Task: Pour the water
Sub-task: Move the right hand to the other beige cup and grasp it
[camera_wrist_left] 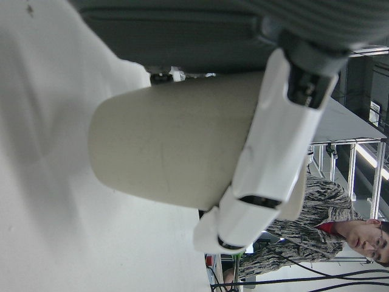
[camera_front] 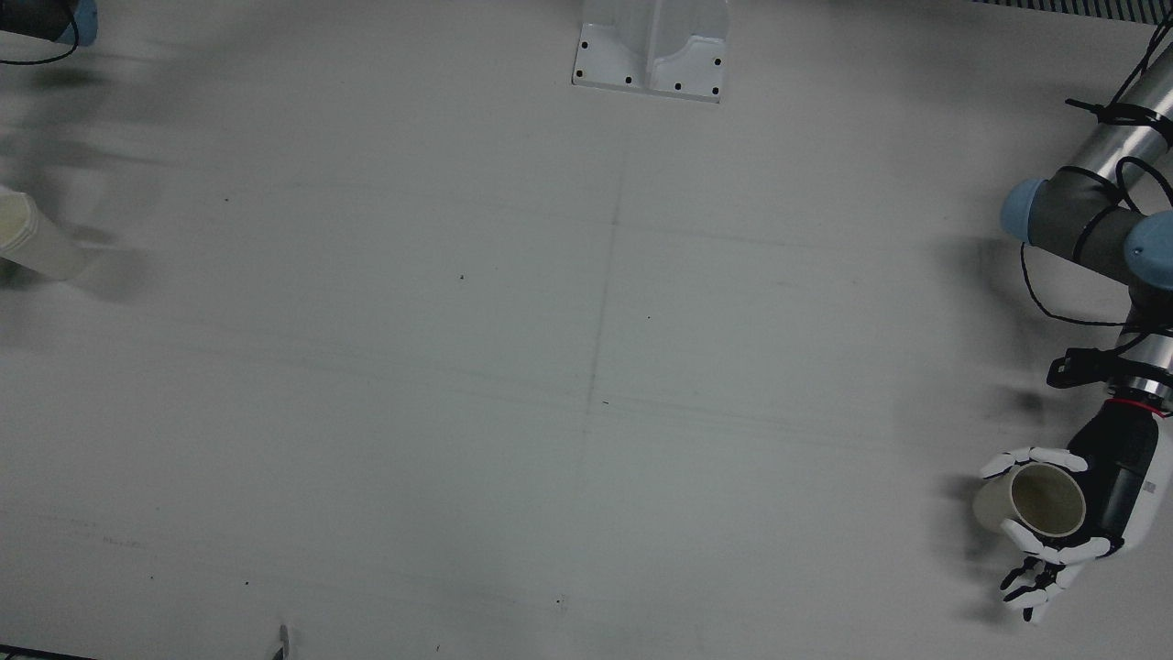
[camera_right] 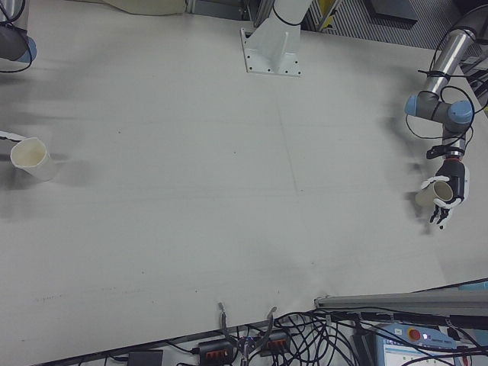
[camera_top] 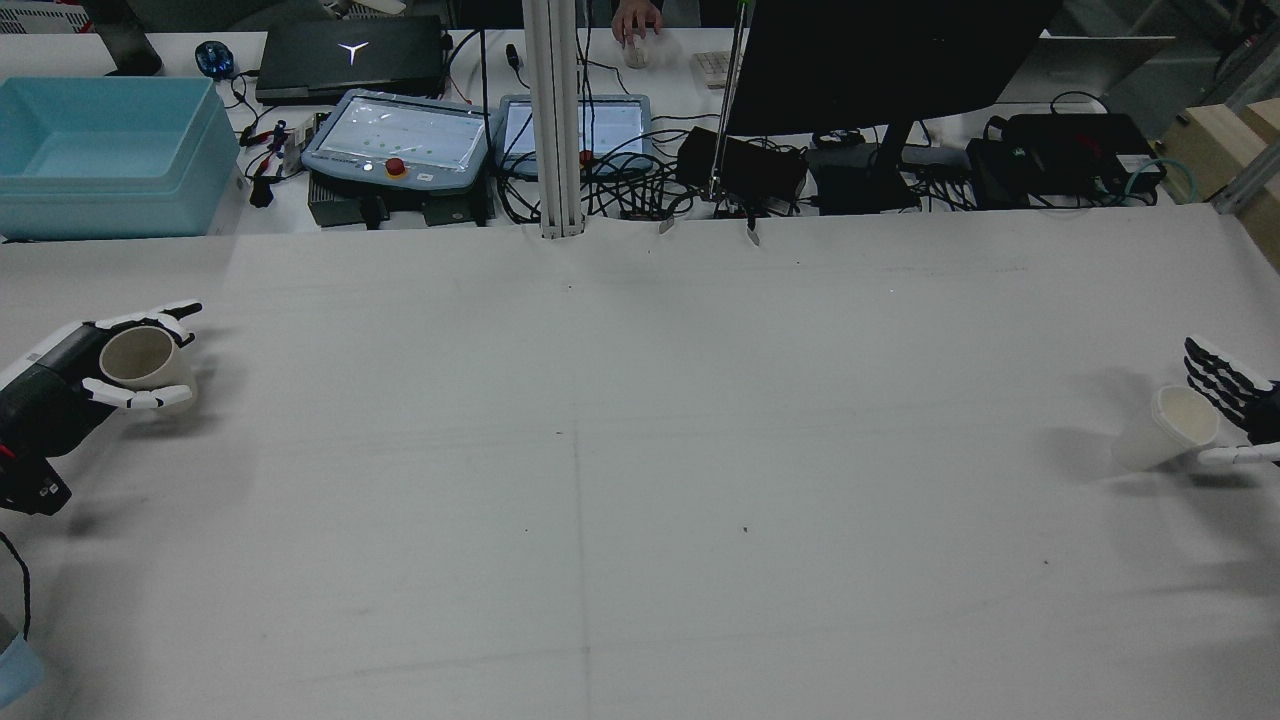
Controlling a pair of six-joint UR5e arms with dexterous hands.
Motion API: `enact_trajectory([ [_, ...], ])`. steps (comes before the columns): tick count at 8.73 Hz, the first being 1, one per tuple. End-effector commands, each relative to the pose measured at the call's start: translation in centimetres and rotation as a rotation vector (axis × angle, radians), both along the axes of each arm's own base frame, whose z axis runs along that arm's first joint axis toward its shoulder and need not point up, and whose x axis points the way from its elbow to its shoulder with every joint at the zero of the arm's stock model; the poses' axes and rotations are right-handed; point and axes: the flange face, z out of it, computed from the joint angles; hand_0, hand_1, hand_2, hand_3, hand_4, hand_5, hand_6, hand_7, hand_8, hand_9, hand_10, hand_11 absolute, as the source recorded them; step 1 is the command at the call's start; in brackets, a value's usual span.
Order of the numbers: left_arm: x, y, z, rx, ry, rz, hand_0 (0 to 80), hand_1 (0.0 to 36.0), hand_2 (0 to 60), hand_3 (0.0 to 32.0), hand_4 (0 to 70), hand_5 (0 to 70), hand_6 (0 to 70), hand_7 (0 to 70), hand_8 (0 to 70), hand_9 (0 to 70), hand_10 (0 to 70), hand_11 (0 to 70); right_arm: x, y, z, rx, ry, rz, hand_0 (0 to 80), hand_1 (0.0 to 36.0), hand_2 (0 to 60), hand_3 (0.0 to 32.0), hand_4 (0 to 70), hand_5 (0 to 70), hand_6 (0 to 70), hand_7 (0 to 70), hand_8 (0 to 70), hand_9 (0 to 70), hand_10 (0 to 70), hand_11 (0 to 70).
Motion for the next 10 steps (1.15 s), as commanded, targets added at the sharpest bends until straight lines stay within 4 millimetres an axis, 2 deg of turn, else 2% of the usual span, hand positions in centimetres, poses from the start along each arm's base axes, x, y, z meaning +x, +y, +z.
enact_trajectory([
  [1,-0.6,0.6,0.8,0.003,0.006,-0.007,80.0,36.0,60.0,0.0,70.0,70.0,12.5,19.3,5.9,5.8,7.9,15.2,-1.9,-0.3,-0.5,0.018,-0.007,-0.043,63.6,31.1,9.5,8.8,0.0,7.1,0.0,0.0,0.0,0.0,0.0,0.0],
  [3,-1.0,1.1,1.5,-0.003,0.013,-0.004,80.0,36.0,60.0,0.0,70.0,70.0,12.3,19.1,5.8,5.7,7.9,15.1,-2.7,-0.4,-0.8,0.035,-0.016,-0.060,66.8,32.3,10.1,9.0,0.0,7.6,0.0,0.0,0.0,0.0,0.0,0.0],
  [5,-1.1,1.1,1.5,-0.004,0.020,-0.005,80.0,36.0,60.0,0.0,70.0,70.0,12.0,18.8,5.7,5.6,7.8,15.1,-3.4,-0.8,-1.5,0.049,-0.021,-0.072,70.8,33.3,10.2,10.8,0.0,8.0,0.0,0.0,0.0,0.0,0.0,0.0],
  [8,-1.3,1.3,1.8,-0.006,0.019,-0.005,80.0,36.0,60.0,0.0,70.0,70.0,11.7,18.6,5.7,5.7,7.8,15.0,-3.8,-1.2,-2.0,0.058,-0.031,-0.075,79.5,35.7,12.1,9.8,0.0,9.2,0.0,0.0,0.0,0.0,0.0,0.0],
  [9,-1.3,1.4,1.9,-0.006,0.019,-0.003,80.0,36.0,60.0,0.0,70.0,70.0,11.6,18.4,5.7,5.6,7.8,15.0,-3.9,-1.1,-2.0,0.059,-0.030,-0.078,80.0,36.0,14.6,8.2,0.0,9.9,0.0,0.0,0.0,0.0,0.0,0.0],
  [10,-1.4,1.5,2.1,-0.006,0.019,-0.005,80.0,36.0,60.0,0.0,70.0,70.0,11.5,18.3,5.7,5.6,7.7,14.9,-3.9,-1.1,-2.0,0.058,-0.030,-0.078,80.0,36.0,20.5,4.6,0.0,12.0,3.4,6.4,0.0,0.1,0.0,0.0],
])
